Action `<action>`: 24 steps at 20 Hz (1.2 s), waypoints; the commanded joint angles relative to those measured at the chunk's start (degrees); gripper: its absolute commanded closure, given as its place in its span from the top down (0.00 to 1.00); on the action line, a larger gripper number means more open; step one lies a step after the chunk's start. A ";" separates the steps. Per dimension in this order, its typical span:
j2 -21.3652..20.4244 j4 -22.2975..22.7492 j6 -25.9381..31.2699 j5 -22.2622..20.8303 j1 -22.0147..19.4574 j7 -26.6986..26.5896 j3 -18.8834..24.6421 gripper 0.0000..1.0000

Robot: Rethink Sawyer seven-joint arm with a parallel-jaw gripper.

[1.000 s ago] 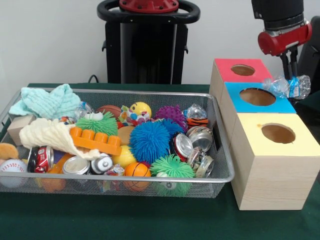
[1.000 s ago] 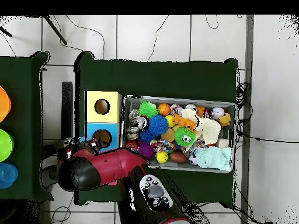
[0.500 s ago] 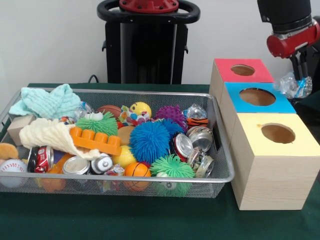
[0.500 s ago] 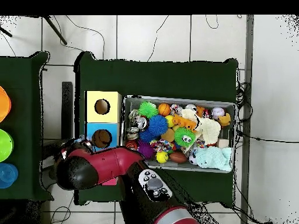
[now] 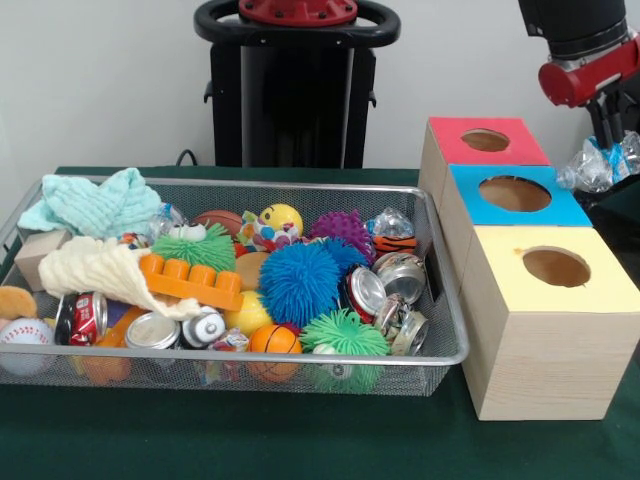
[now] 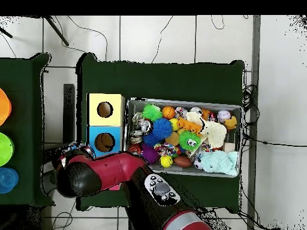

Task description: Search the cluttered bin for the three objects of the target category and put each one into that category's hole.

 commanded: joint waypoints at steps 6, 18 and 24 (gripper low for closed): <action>-2.06 3.76 3.90 4.17 -2.72 10.65 4.74 0.00; -2.12 5.48 3.05 3.61 -4.19 9.90 5.90 0.00; -3.51 6.73 3.09 3.15 -4.79 9.58 6.43 0.00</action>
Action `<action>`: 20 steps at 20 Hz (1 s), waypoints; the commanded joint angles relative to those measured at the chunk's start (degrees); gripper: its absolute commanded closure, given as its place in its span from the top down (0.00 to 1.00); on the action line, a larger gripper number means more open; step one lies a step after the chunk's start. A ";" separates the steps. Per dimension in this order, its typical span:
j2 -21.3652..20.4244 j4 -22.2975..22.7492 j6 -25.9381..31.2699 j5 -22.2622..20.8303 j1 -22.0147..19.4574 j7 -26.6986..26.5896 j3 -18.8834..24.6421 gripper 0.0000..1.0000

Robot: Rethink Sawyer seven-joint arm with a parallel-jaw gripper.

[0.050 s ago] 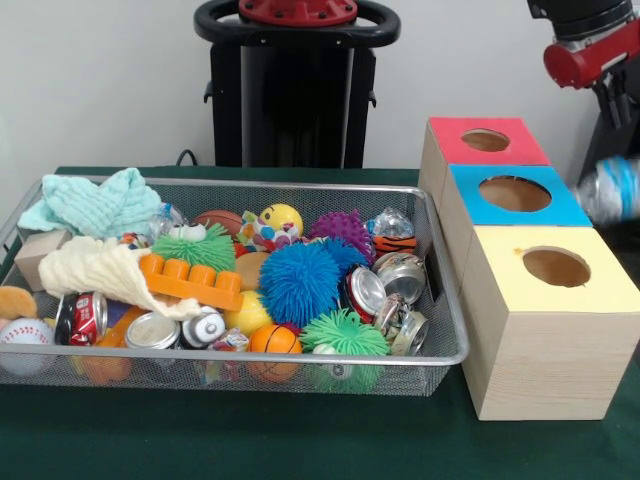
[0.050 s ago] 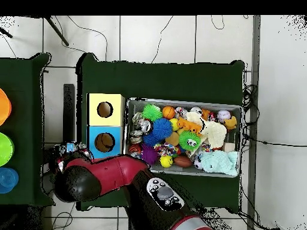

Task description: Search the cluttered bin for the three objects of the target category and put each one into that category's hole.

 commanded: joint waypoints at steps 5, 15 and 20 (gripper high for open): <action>-3.03 4.86 4.94 2.38 -3.84 9.32 4.55 0.00; -3.85 5.34 4.99 2.35 -3.40 9.21 3.60 0.00; -5.96 6.13 2.87 2.36 -2.11 10.80 2.25 0.00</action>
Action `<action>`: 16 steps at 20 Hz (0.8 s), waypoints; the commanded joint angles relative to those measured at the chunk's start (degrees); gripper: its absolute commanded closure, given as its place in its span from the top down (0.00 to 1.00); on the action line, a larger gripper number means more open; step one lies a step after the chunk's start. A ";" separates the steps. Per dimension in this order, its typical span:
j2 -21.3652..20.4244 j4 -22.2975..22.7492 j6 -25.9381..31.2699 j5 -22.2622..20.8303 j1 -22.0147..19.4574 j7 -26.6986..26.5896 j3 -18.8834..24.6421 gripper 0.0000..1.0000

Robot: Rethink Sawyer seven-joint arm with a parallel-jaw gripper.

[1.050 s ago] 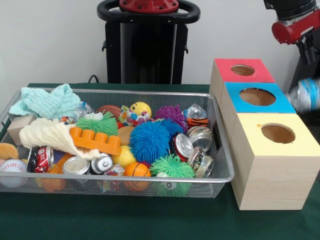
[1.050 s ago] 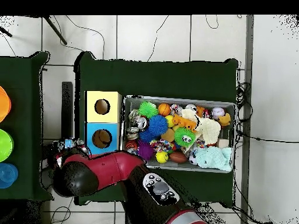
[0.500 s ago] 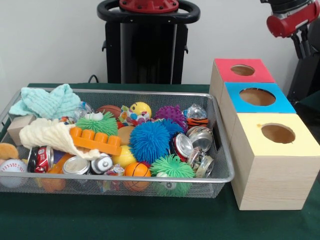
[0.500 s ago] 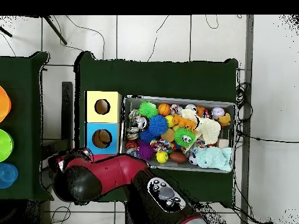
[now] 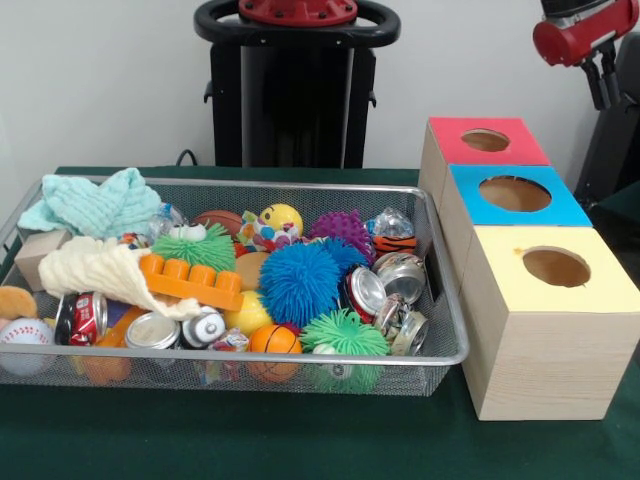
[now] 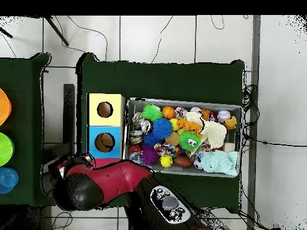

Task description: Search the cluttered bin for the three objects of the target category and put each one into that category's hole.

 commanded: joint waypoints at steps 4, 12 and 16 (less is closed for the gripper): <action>-2.44 2.29 1.52 0.78 1.32 10.71 -3.10 0.00; -2.73 2.15 -0.29 -0.90 3.73 10.24 -7.42 0.00; -1.68 1.17 -1.18 -1.19 4.35 9.78 -8.21 0.00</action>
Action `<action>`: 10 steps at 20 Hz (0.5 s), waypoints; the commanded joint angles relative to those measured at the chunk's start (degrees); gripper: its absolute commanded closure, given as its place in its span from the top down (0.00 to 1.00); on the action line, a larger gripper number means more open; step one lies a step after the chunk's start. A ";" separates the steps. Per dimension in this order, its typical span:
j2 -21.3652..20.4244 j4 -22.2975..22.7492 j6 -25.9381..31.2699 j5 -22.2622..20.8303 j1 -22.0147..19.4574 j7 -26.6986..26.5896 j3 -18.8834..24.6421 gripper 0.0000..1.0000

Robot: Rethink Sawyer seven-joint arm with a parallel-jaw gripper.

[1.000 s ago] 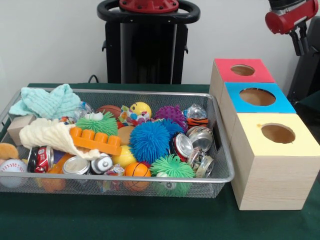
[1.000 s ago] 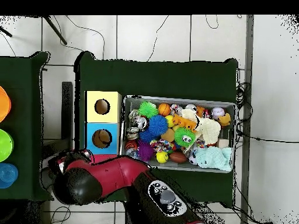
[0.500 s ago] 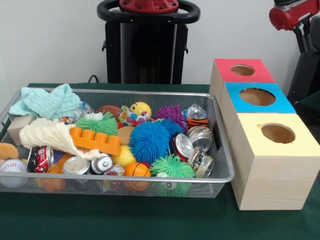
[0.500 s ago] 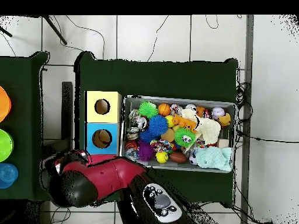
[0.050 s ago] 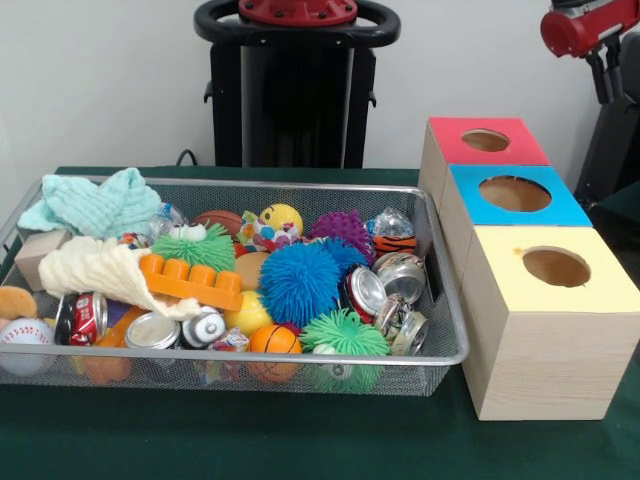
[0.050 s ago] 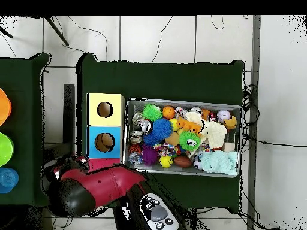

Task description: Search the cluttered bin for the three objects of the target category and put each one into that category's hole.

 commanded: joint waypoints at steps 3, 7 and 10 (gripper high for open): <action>0.89 0.91 -1.04 -0.75 0.43 9.93 -4.34 0.00; 0.88 1.26 -0.98 -0.90 -0.41 9.53 -3.71 0.00; 1.19 2.18 -1.86 -1.65 -1.46 9.23 -3.19 0.00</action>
